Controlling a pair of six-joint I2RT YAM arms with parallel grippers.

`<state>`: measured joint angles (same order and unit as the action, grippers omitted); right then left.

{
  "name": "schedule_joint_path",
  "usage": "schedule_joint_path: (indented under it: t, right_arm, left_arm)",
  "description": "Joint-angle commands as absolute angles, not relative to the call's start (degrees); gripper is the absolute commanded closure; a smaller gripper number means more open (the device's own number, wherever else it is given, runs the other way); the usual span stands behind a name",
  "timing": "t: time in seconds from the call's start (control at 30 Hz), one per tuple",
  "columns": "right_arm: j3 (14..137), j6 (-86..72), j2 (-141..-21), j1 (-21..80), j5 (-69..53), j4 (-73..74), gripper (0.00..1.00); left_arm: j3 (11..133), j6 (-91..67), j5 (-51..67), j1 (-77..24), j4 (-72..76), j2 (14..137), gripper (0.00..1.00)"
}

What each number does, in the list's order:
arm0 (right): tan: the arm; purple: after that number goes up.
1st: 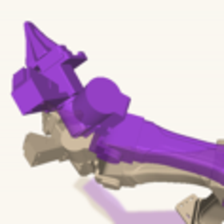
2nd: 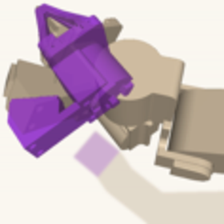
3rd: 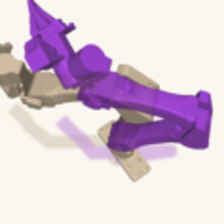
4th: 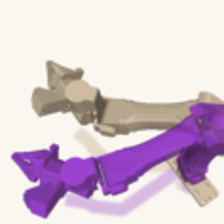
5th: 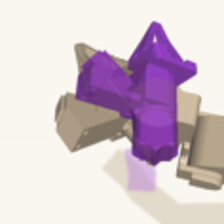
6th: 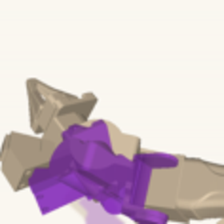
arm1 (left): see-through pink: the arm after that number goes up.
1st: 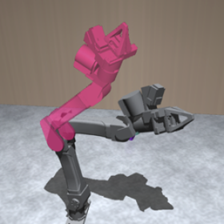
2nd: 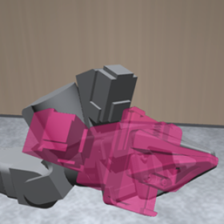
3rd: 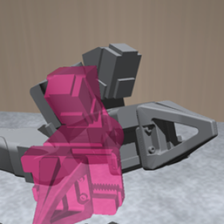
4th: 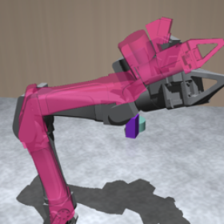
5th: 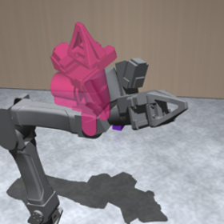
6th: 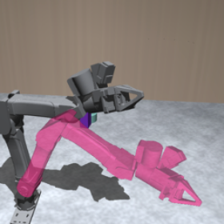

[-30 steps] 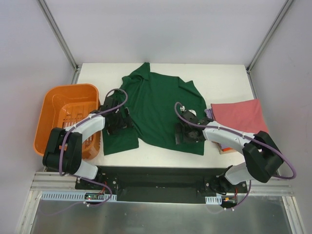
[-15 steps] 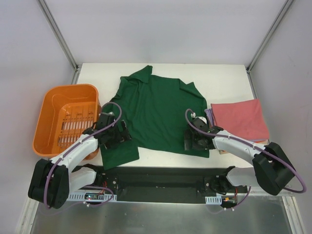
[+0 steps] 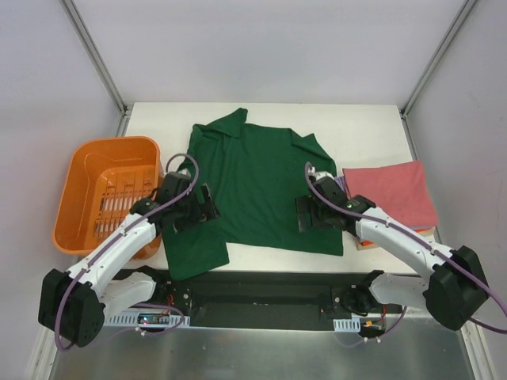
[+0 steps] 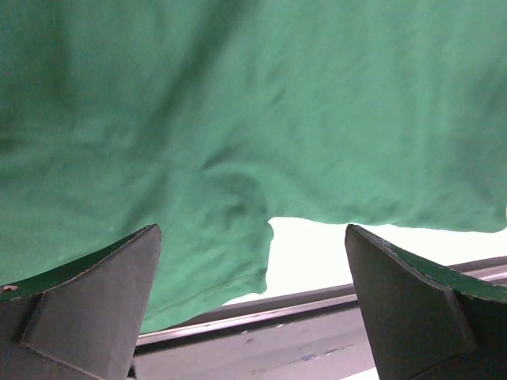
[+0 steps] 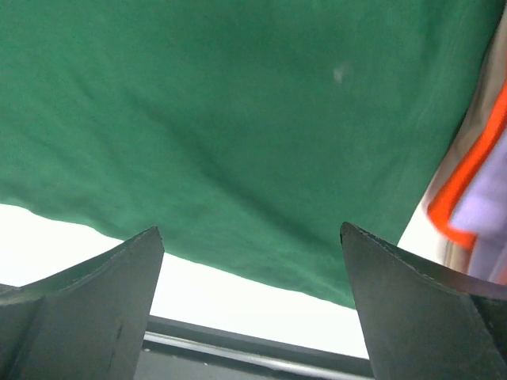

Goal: Fold and stack the t-shirts
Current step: Flatten out the tshirt

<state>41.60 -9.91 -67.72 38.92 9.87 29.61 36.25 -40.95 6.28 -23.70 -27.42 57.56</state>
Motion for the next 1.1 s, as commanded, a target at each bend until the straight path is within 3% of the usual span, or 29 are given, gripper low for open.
schedule_joint_path:
  t: [0.0,0.13,0.23,0.37,0.57,0.7,0.8,0.93,1.07]
  right_arm:
    - [53.1,-0.6,-70.1,38.8,12.1,30.8,0.04]
    - [63.9,8.1,-79.6,37.4,16.9,29.8,0.04]
    - [75.0,15.5,-90.1,34.7,14.5,29.8,0.04]
    - [89.1,24.9,-103.7,30.9,13.8,30.8,0.04]
    - [107.6,36.1,-120.6,25.3,7.5,36.1,0.04]
    - [120.1,36.4,-131.4,22.0,5.1,40.3,0.01]
    - [128.2,33.8,-137.6,19.2,-2.9,43.0,0.08]
    - [135.9,31.6,-142.0,17.4,-3.2,45.1,0.10]
    - [135.4,29.2,-141.8,16.1,-2.8,44.1,0.13]
  left_arm:
    - [48.0,-39.0,-1.2,-24.3,-26.6,61.3,0.01]
    - [59.9,-34.5,-2.7,-24.2,-26.3,71.1,0.01]
    - [66.0,-33.0,-2.9,-22.3,-24.4,79.6,0.01]
    - [75.4,-30.3,6.8,-17.5,-20.7,92.0,0.01]
    - [95.9,-24.0,4.4,-16.6,-20.7,112.1,0.01]
    - [111.2,-19.3,5.7,-16.6,-20.9,125.0,0.01]
    - [123.5,-20.2,10.0,-16.6,-21.2,134.0,0.02]
    - [131.2,-19.1,10.8,-16.7,-21.1,140.4,0.05]
    - [134.3,-18.6,8.5,-16.8,-20.9,144.0,0.09]
